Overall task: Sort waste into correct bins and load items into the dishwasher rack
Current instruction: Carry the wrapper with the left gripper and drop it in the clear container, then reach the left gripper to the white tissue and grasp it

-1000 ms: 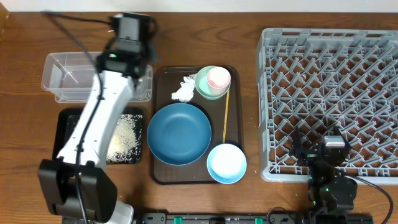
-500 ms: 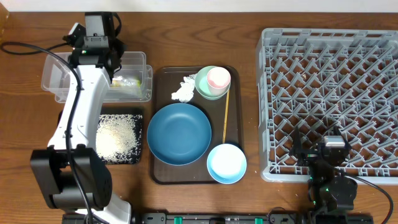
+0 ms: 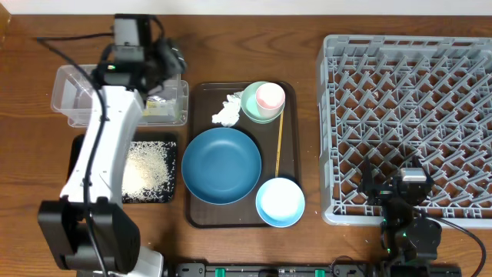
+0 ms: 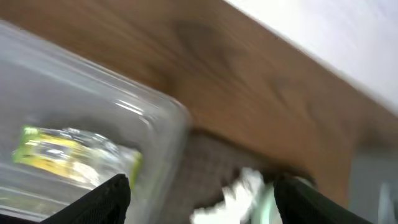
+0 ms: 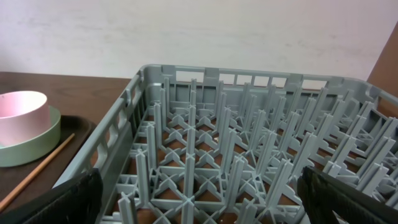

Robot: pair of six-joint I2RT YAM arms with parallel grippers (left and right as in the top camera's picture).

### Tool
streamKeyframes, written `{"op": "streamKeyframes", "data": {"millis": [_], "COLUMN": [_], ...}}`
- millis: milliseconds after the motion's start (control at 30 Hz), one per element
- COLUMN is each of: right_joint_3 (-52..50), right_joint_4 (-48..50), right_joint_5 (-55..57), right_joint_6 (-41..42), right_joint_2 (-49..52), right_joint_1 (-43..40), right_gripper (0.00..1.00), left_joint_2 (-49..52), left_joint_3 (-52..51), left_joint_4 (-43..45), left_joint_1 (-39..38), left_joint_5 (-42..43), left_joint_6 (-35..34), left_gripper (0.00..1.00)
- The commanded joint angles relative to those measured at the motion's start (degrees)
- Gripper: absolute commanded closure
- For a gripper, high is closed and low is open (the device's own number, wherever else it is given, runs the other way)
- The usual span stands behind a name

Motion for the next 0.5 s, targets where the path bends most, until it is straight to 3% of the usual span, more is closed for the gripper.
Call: {"op": "streamKeyframes", "data": {"millis": [0, 467], "right_joint_3": [-0.1, -0.1], "right_joint_4": [-0.3, -0.3], "right_joint_5": [-0.2, -0.2], "right_joint_6": [-0.9, -0.9], "right_joint_2": [-0.3, -0.3], "right_joint_1": [-0.3, -0.3], "right_gripper": [0.01, 0.01], "left_joint_2": [0.8, 11.7], "left_joint_3": [0.2, 0.2], "left_joint_4": [-2.4, -4.0], "left_joint_1": [-3.8, -11.0], "left_joint_5": [3.9, 2.6], "left_joint_6": [10.0, 12.0], "left_gripper": [0.23, 0.23]}}
